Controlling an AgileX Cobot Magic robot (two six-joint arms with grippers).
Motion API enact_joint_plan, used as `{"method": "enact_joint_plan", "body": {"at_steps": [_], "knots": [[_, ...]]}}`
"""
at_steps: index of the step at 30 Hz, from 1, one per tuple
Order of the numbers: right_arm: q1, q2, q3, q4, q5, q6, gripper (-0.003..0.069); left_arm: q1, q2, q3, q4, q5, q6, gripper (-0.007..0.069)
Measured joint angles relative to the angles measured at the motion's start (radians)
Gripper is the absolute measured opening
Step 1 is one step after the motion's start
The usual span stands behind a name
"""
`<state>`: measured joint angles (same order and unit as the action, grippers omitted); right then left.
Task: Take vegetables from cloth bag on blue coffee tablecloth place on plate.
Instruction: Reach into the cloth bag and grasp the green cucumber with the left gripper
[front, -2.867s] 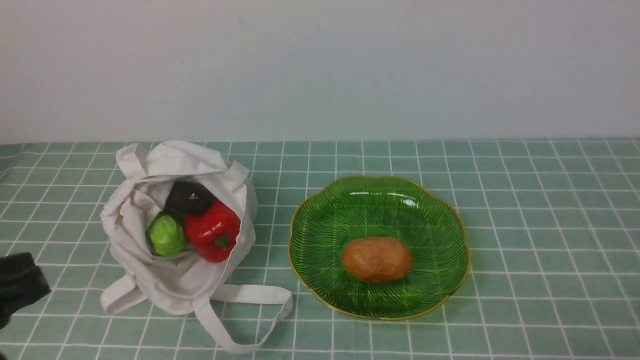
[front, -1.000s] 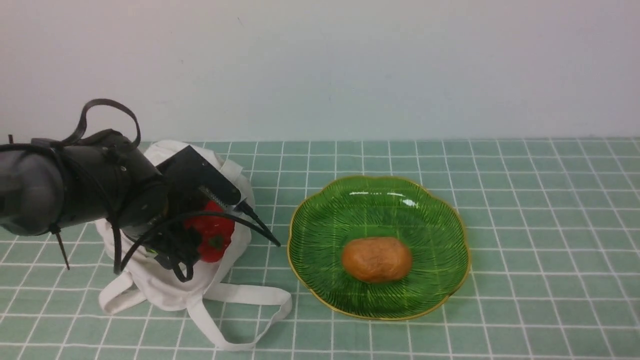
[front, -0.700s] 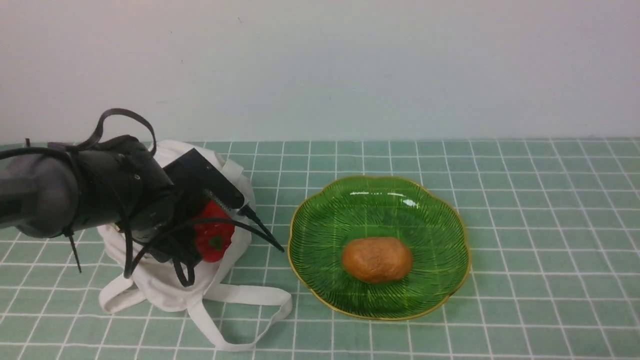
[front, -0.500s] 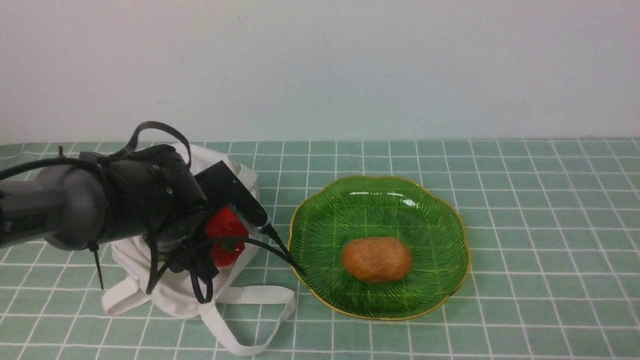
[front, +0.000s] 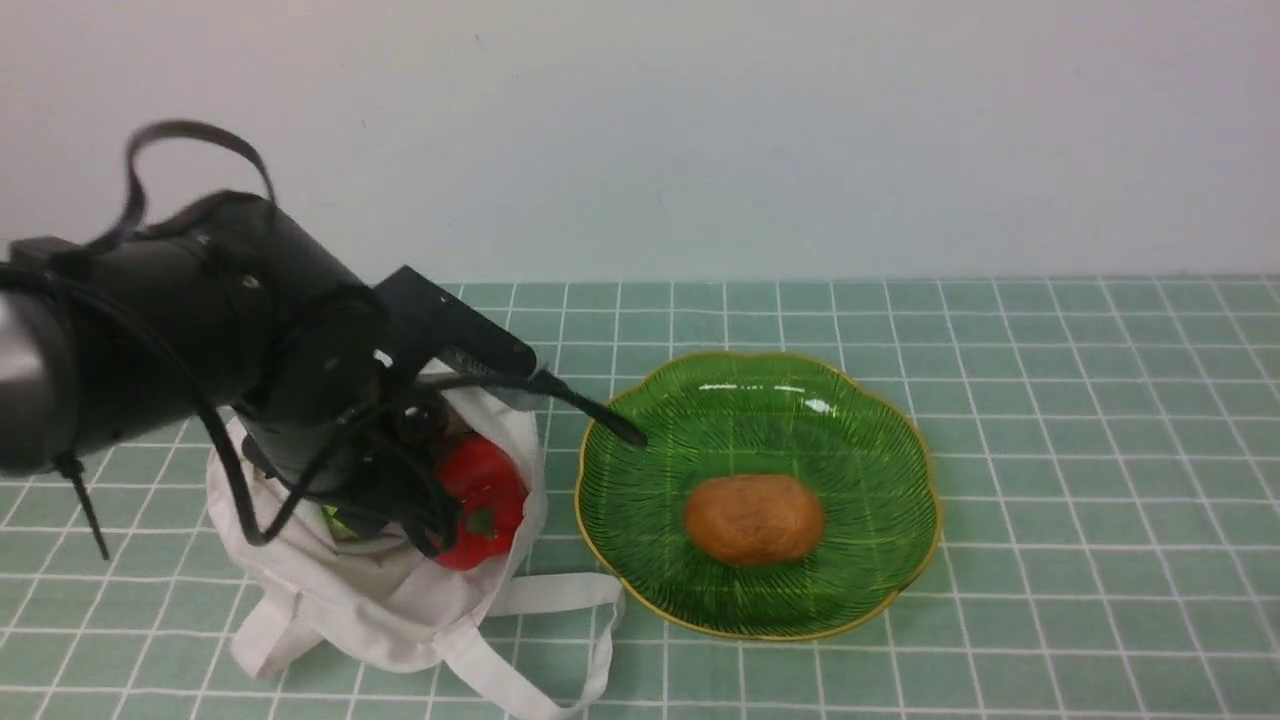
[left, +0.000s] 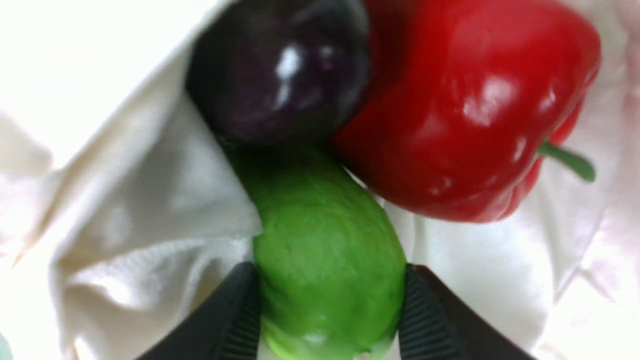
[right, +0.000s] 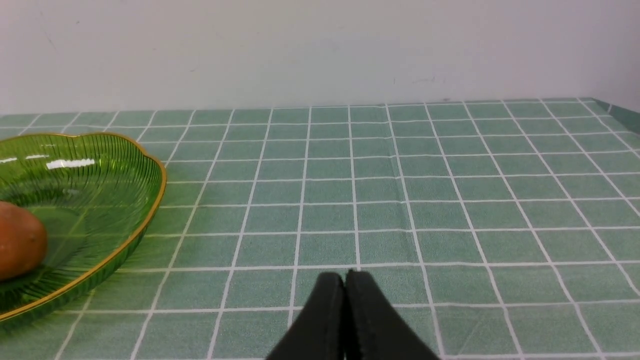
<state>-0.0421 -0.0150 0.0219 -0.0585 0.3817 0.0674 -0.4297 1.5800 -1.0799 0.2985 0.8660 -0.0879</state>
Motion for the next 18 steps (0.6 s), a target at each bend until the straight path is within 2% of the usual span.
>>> {"method": "enact_joint_plan", "body": {"at_steps": [7,9,11,14,18], "knots": [[0.000,0.000,0.000,0.000,0.000,0.000,-0.0010,0.205,-0.008,-0.003,-0.421,0.001,0.301,0.0320],[0.000,0.000,0.000,0.000,0.000,0.000,-0.0010,0.228,-0.008,-0.003,-0.475,0.001,0.336,0.0320],[0.000,0.000,0.000,0.000,0.000,0.000,-0.0010,0.266,-0.008,-0.003,-0.575,0.000,0.420,0.0320],[0.000,0.000,0.000,0.000,0.000,0.000,-0.0010,0.275,-0.008,-0.003,-0.616,-0.010,0.492,0.0320],[0.000,0.000,0.000,0.000,0.000,0.000,-0.0010,0.275,-0.003,-0.003,-0.626,-0.013,0.511,0.0320]]}}
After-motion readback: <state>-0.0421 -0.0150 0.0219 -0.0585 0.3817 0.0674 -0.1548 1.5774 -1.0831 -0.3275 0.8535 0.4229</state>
